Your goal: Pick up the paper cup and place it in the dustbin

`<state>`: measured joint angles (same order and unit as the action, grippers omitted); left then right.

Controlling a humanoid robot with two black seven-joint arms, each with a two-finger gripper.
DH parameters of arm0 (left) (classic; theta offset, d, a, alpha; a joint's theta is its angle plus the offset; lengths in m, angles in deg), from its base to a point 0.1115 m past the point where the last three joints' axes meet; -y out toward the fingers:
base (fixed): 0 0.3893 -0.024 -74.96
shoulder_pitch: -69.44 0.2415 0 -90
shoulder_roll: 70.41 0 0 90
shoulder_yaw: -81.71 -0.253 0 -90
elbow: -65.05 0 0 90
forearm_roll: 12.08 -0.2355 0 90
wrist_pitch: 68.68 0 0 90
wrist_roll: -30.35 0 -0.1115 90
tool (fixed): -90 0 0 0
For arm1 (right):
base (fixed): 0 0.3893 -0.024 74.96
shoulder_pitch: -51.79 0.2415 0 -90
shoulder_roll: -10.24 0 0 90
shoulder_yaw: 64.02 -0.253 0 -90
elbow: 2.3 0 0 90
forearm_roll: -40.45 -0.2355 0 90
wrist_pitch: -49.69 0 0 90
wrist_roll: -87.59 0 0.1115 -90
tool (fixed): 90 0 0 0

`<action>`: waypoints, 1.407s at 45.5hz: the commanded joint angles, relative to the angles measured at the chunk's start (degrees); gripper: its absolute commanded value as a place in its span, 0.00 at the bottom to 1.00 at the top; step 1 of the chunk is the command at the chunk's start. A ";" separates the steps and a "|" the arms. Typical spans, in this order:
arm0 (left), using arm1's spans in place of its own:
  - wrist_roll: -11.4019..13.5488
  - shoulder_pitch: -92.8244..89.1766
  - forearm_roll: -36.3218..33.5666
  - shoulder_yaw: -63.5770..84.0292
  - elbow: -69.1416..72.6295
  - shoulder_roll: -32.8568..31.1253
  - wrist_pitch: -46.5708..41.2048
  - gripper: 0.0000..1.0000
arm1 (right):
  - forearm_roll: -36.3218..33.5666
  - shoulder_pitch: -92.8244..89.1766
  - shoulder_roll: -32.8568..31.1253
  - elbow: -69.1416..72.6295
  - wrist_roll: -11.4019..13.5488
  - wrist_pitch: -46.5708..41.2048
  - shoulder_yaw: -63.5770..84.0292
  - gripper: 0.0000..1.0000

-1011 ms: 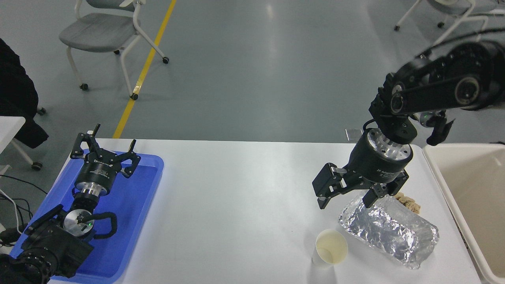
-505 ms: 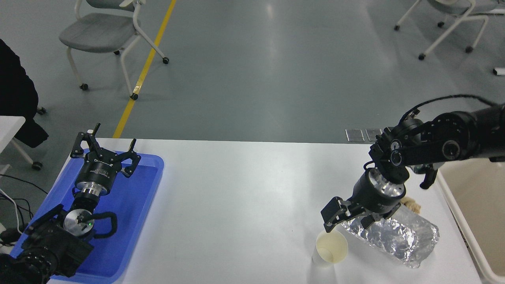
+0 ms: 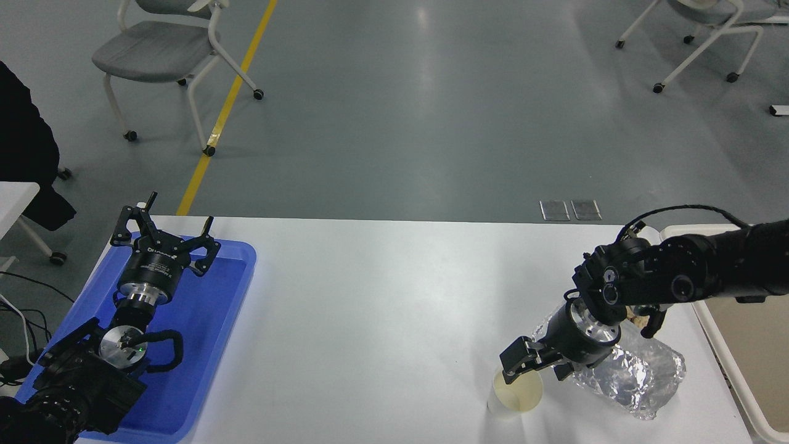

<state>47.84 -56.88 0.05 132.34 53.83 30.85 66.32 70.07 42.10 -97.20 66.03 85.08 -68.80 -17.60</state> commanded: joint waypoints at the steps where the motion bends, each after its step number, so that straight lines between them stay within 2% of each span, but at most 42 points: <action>1: 0.00 -0.07 0.00 0.00 0.06 -0.01 0.00 1.00 | 0.97 -1.83 0.03 -1.28 -0.12 -0.33 -0.19 0.18; 3: 0.00 -0.07 0.00 0.00 -0.12 -0.01 0.00 1.00 | 0.79 -1.83 -0.06 -1.28 -0.21 -0.42 -0.19 0.00; 24: 0.00 -0.07 0.00 0.00 0.06 -0.01 0.00 1.00 | 0.53 0.45 -0.58 -0.75 -0.21 -2.09 0.78 0.00; 34: 0.00 -0.07 0.00 0.00 0.06 -0.01 0.00 1.00 | -0.96 11.25 -3.75 6.27 -0.21 -4.72 4.11 0.00; 45: 0.00 0.02 0.00 0.08 0.06 -0.10 0.00 1.00 | -9.57 36.47 -6.82 17.70 -0.04 -10.43 13.25 0.00; 53: 0.00 -0.07 0.00 0.08 0.06 -0.10 0.00 1.00 | -21.61 54.93 -5.60 21.49 0.40 -16.50 18.09 0.00; 64: 0.00 -0.07 0.00 0.00 -0.11 -0.01 0.00 1.00 | -23.38 64.79 -2.52 24.04 0.58 -16.50 22.84 0.00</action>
<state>47.85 -56.91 0.05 132.41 53.82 30.80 66.32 51.10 93.59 -101.53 86.46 85.43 -83.35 -0.23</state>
